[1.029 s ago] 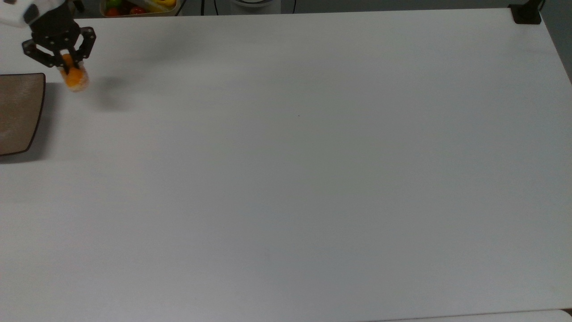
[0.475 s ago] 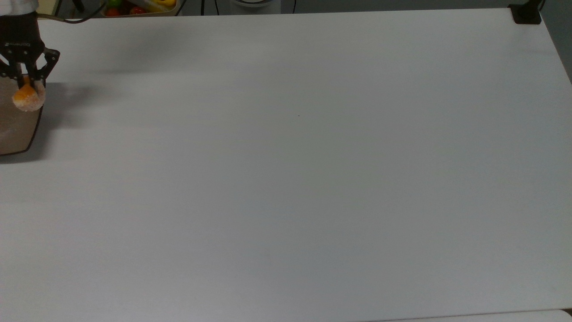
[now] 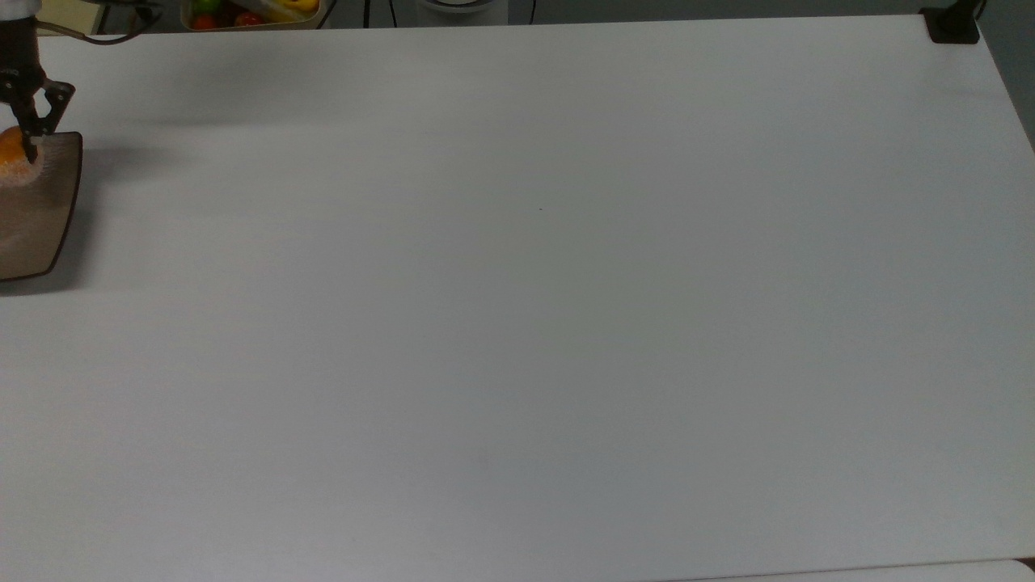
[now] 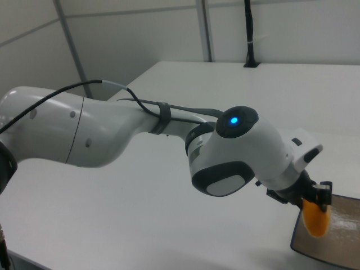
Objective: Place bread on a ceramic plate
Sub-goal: 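Carry the held bread roll over the brown plate and lower it, then open the gripper to release the bread roll onto the plate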
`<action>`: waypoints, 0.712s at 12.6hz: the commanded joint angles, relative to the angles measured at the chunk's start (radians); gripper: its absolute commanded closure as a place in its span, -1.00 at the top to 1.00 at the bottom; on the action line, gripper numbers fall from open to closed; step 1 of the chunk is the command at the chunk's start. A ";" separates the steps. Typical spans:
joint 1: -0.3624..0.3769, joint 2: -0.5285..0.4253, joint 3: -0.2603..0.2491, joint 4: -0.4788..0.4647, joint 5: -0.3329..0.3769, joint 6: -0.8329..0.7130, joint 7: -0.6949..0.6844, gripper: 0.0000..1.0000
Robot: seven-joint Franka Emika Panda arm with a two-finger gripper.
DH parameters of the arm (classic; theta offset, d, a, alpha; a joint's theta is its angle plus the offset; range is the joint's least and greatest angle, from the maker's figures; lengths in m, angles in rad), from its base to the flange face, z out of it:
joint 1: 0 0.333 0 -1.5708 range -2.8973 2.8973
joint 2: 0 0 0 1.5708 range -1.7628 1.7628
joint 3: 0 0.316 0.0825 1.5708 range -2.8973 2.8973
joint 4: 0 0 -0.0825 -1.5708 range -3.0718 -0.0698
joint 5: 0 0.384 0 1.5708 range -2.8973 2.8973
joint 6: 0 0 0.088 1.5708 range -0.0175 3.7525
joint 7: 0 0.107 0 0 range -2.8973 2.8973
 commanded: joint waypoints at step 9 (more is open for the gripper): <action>0.033 -0.059 0.007 0.016 0.013 -0.120 0.082 1.00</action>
